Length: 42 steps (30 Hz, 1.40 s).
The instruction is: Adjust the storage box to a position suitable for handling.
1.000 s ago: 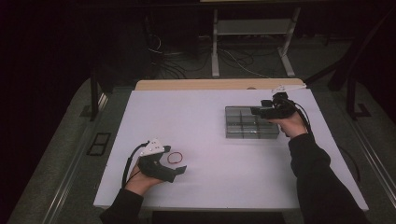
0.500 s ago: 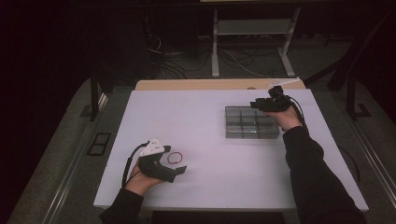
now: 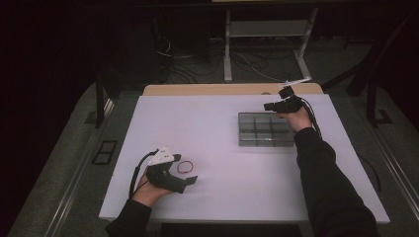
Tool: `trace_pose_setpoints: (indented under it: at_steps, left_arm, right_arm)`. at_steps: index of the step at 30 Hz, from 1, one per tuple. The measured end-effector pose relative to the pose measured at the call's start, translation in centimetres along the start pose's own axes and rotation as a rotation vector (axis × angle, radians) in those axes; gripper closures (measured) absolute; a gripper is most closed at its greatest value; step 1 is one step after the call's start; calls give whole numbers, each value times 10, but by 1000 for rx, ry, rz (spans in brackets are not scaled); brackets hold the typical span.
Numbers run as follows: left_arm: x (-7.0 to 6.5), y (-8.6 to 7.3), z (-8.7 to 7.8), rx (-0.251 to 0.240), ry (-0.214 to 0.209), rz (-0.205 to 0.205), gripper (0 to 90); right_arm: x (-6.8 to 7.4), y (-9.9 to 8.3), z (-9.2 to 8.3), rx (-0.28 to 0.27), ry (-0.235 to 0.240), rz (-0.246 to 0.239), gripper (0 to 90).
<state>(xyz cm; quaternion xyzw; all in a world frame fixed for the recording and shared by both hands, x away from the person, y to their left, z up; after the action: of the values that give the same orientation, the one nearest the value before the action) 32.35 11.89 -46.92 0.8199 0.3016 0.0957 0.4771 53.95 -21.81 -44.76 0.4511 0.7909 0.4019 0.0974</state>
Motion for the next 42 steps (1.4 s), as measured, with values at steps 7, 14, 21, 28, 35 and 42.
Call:
trace_pose_setpoints:
  at_steps: [7, 14, 21, 28, 35, 42]
  left_arm:
    - [0, 0, 1, 1, 1, 2, 0]
    - [0, -1, 1, 1, 0, 0, 0]
    - [1, 0, 0, -1, 2, -2, 0]
    - [1, -1, 0, 1, 5, -3, 0]
    - [1, -1, 1, 6, 5, 2, 0]
    - [1, -2, 1, 7, 2, -1, 0]
  right_arm:
    - [-1, 2, 10, 45, -24, -14, 893]
    - [-6, 1, 19, 95, -51, -15, 893]
    - [-8, 1, 22, 129, -60, -24, 893]
    - [-10, 0, 24, 138, -64, -26, 894]
    - [-9, 1, 24, 146, -72, -31, 895]
    - [-8, 0, 23, 154, -69, -38, 896]
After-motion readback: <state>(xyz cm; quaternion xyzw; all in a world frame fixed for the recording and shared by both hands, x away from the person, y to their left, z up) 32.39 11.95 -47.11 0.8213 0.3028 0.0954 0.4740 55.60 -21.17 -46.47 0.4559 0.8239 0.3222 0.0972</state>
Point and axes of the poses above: each handheld gripper's, and its own axes: z roughly forward along the jaws, y roughly out of its top, x roughly to its left, the point moved 7 cm from there along z, roughly forward along the jaws
